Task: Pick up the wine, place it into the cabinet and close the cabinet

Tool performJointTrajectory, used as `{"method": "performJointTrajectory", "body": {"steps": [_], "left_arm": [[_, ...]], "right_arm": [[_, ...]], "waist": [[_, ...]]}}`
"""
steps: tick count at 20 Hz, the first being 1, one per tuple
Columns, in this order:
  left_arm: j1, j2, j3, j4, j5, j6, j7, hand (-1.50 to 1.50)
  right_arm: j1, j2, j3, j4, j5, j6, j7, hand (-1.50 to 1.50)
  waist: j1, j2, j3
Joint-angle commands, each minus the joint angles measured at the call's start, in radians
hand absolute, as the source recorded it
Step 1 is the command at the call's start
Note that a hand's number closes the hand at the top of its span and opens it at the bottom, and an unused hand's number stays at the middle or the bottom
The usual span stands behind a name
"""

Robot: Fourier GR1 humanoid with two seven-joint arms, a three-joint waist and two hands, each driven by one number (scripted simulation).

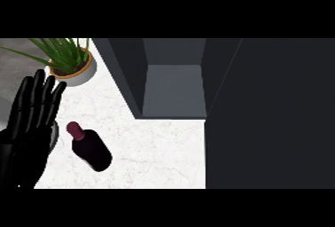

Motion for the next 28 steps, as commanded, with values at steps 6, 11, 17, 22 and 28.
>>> {"method": "performJointTrajectory", "body": {"steps": [6,11,17,22,28], "left_arm": [[0.150,-0.063,-0.198,-0.075,-0.229,0.077,0.106,-1.50],[0.109,-0.111,-0.325,-0.099,-0.016,0.272,0.291,-1.50],[0.019,-0.112,-0.448,-0.108,-0.129,0.424,0.379,-1.50],[-0.032,-0.112,-0.494,-0.134,-0.199,0.477,0.459,-1.50],[-0.083,-0.112,-0.592,-0.233,-0.337,0.587,0.649,-1.50]], "right_arm": [[0.216,0.015,0.027,-0.172,-0.054,0.051,-0.020,-1.50],[0.207,-0.027,0.135,-0.193,-0.132,0.144,0.138,-1.50],[0.203,-0.021,0.166,-0.384,-0.127,0.091,0.333,-1.50],[0.122,-0.029,0.142,-0.440,-0.167,0.062,0.474,-1.50],[0.116,-0.013,0.161,-0.432,-0.142,0.068,0.468,-1.50]], "waist": [[-0.011,0.044,0.002],[-0.010,0.045,0.002],[-0.010,0.047,0.001],[-0.004,0.048,0.001],[-0.002,0.047,0.001]]}}
